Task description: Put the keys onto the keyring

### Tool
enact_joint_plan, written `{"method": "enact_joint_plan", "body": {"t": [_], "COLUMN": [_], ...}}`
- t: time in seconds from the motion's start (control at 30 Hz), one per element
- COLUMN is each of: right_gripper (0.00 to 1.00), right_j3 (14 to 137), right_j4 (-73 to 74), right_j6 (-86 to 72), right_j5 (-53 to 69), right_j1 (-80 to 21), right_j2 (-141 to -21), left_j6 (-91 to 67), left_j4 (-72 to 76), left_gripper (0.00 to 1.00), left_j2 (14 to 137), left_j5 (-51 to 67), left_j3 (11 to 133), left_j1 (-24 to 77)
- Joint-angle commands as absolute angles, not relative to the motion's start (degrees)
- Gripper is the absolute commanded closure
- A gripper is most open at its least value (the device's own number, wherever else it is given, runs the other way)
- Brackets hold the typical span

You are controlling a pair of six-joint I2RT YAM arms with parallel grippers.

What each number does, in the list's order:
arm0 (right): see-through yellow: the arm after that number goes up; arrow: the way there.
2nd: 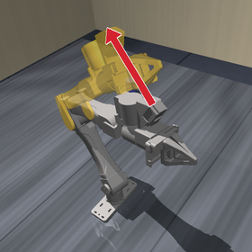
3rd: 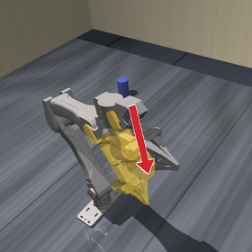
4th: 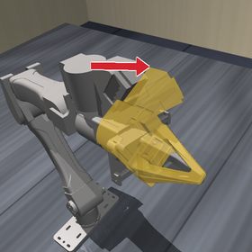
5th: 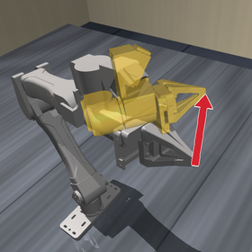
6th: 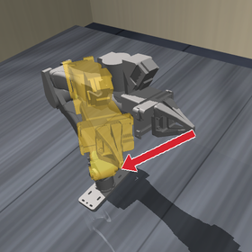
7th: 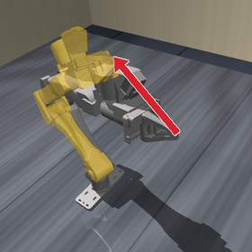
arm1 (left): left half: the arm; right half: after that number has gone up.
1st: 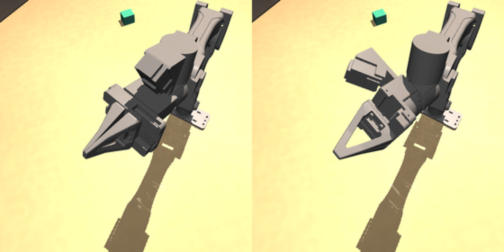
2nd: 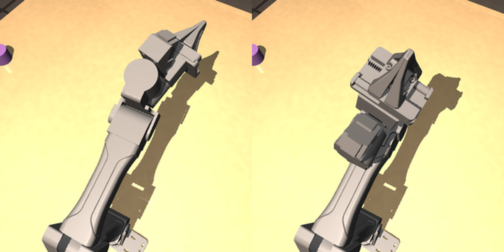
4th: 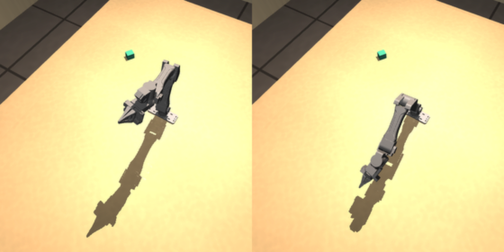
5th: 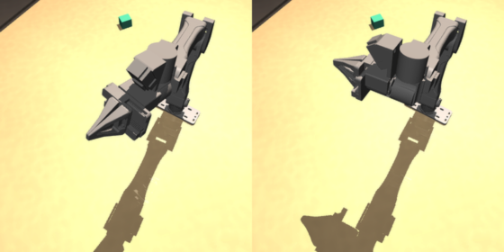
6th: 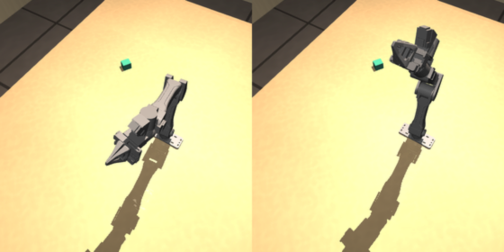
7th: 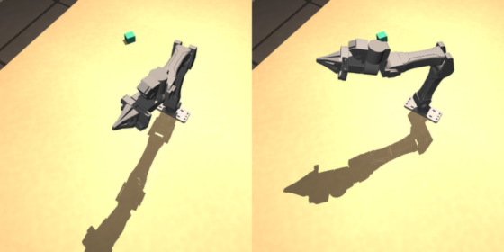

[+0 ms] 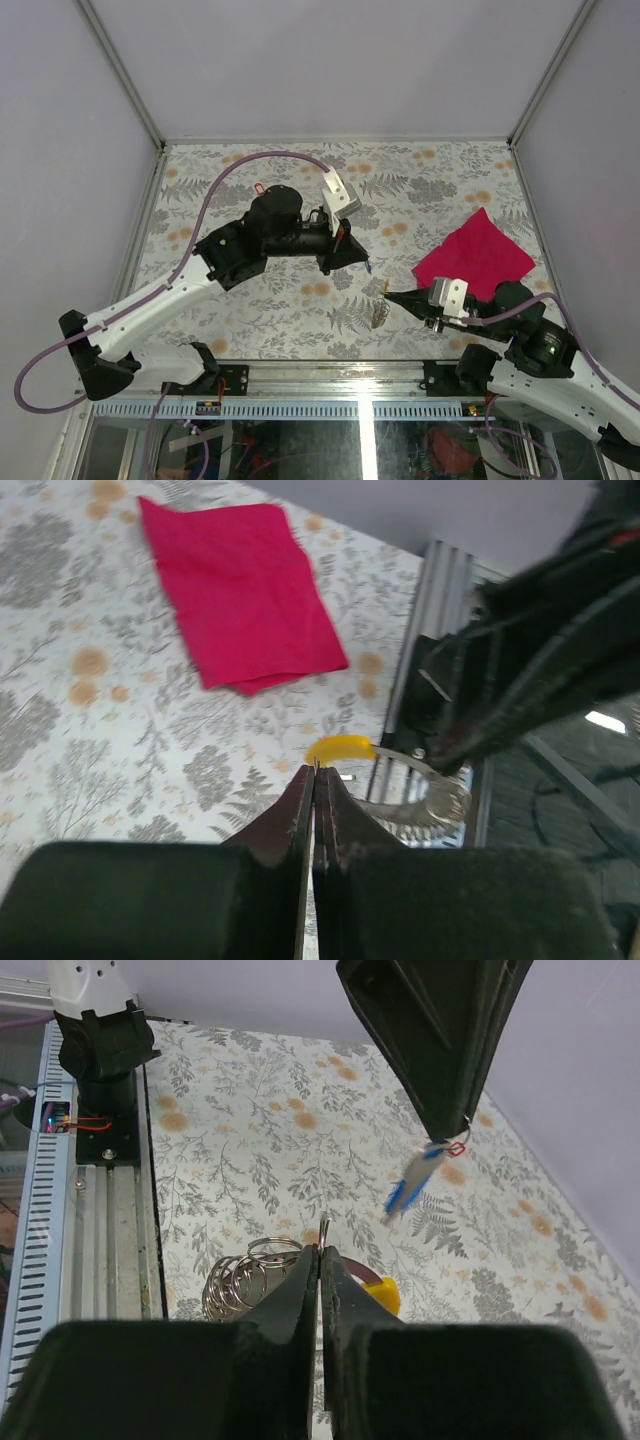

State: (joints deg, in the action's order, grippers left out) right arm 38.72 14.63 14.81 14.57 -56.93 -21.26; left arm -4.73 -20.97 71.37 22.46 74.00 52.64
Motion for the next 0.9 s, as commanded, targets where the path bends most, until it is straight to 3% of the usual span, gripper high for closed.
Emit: {"method": "enact_joint_plan", "body": {"t": [0.0, 0.37, 0.57, 0.87], "right_gripper": [1.00, 1.00, 1.00, 1.00], "right_j3": [38.8, 43.1, 43.9, 42.8], "right_j4": [9.3, 9.9, 10.0, 8.8], "right_j6": [21.3, 19.8, 16.1, 14.1], "right_j5": [17.4, 17.6, 17.3, 16.2], "right_j1": [-56.7, -56.7, -56.7, -56.8], "right_j2": [-19.5, -23.3, -25.6, -26.1], "left_j6": [-1.4, -2.9, -5.4, -8.4], "left_j4": [-23.4, -23.8, -27.9, -39.2], "left_gripper": [1.00, 1.00, 1.00, 1.00], "left_j2": [69.5, 66.1, 66.5, 72.2], "left_j5": [34.9, 28.4, 12.7, 1.5], "left_j3": [76.7, 75.2, 76.7, 82.1], "left_j1": [53.2, 53.4, 53.5, 53.4]}}
